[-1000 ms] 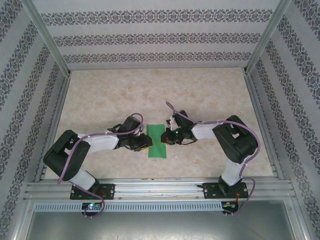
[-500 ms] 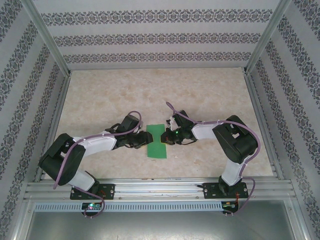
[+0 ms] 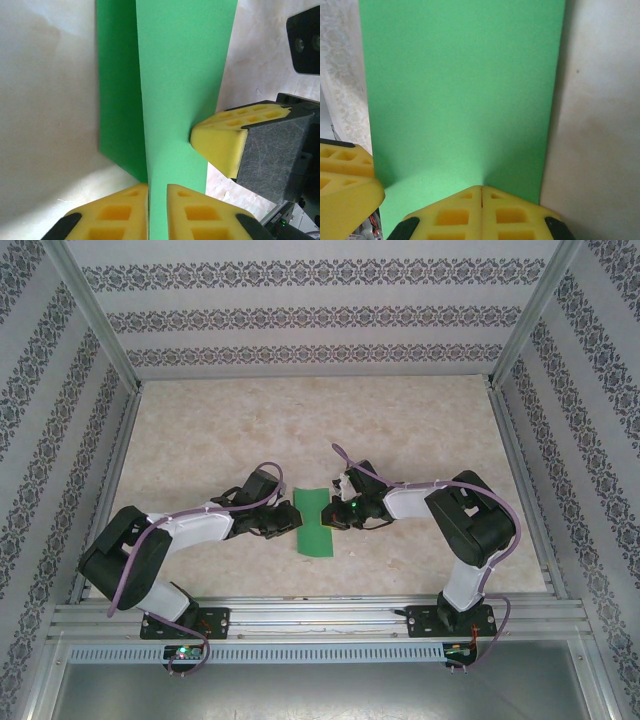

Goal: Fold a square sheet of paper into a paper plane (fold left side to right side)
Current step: Third fold the triangle at the center of the table.

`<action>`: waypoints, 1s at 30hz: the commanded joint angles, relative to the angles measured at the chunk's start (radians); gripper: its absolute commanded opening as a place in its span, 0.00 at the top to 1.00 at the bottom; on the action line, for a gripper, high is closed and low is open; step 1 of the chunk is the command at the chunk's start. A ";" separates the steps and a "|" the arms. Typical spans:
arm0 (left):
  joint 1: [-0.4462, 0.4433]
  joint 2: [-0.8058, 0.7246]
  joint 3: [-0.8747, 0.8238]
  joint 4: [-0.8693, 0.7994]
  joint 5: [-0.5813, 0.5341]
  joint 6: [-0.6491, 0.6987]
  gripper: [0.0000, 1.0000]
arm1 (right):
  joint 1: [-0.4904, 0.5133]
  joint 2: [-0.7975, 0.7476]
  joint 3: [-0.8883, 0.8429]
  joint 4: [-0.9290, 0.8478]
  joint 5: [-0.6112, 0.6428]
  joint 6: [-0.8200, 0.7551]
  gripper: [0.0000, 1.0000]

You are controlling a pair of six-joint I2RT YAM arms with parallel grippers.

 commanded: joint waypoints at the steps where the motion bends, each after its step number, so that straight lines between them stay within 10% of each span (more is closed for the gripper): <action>1: 0.008 0.013 -0.008 0.008 -0.007 0.002 0.89 | -0.009 -0.002 -0.019 -0.066 0.014 -0.021 0.99; 16: 0.007 0.007 -0.004 -0.003 -0.004 -0.028 1.00 | -0.037 -0.123 0.027 -0.086 0.028 -0.066 0.79; 30: 0.006 0.001 -0.017 0.021 0.003 -0.065 1.00 | -0.073 -0.616 -0.176 -0.082 0.255 -0.229 0.53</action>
